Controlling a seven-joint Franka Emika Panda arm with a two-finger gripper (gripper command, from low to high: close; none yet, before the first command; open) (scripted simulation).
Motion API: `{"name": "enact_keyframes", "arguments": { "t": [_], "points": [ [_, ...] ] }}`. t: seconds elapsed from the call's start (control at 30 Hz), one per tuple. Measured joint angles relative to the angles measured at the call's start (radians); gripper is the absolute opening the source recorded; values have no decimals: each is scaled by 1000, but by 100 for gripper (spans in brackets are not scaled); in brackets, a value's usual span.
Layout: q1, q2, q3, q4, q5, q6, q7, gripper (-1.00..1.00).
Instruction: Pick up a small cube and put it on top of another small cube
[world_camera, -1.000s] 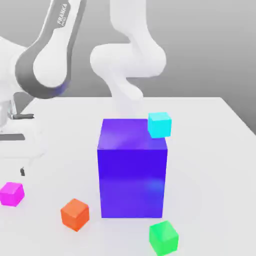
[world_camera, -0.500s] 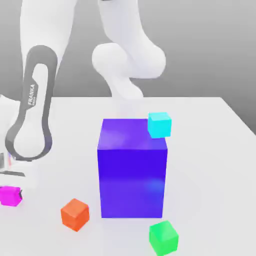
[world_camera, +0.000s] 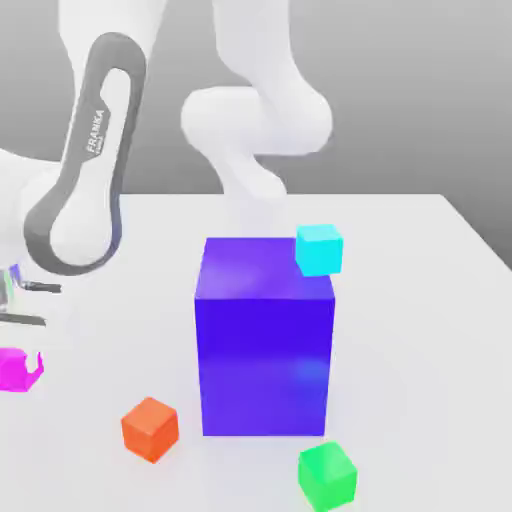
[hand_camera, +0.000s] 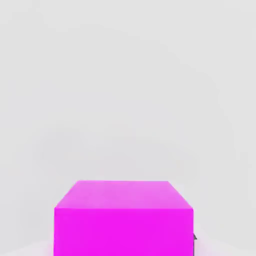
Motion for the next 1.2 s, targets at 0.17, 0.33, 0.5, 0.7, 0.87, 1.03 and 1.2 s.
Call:
{"name": "enact_keyframes", "arguments": {
  "t": [0.17,0.33,0.5,0.7,0.87,1.03,1.2],
  "points": [
    [114,3,-13,19,-15,-9,221,-100],
    [223,6,-23,38,-32,-17,444,-100],
    [342,11,-41,58,-43,-26,665,-100],
    [478,14,-57,81,-60,-36,931,-100],
    [591,17,-69,100,-75,-45,1154,-100],
    [709,21,-86,119,-87,-54,1375,-100],
    [827,24,-102,139,-99,-63,1595,-100]
  ]
}}
